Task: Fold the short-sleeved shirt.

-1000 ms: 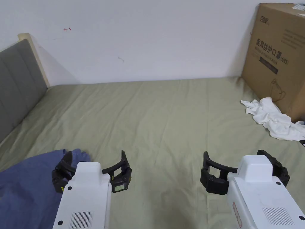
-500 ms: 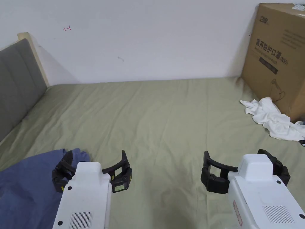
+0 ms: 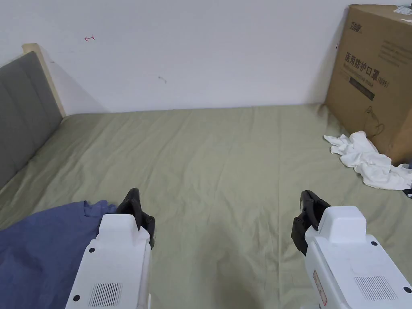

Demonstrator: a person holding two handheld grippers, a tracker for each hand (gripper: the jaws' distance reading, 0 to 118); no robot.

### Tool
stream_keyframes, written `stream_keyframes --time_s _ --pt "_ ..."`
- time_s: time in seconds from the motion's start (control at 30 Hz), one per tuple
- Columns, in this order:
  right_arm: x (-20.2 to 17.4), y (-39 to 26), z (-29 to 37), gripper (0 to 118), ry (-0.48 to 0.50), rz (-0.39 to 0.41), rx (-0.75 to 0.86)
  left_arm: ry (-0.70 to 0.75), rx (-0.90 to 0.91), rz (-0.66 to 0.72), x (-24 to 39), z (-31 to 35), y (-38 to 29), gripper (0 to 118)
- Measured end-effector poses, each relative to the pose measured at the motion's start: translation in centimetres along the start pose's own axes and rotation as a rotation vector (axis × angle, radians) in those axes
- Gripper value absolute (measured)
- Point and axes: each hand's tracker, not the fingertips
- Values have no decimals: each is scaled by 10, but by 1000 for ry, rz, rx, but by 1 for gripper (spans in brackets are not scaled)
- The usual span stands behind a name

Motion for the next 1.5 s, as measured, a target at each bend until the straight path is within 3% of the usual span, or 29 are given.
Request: stream_keyframes --time_s 0.5,1.13,1.5 --pt "-14 2 -13 0 65 3 -4 52 -36 3 -27 4 -5 0" --pt "-164 14 -55 0 467 5 15 440 -74 -28 -188 88 0 0" --pt "-204 5 -50 0 563 4 -3 531 -110 -36 -224 127 -7 0"
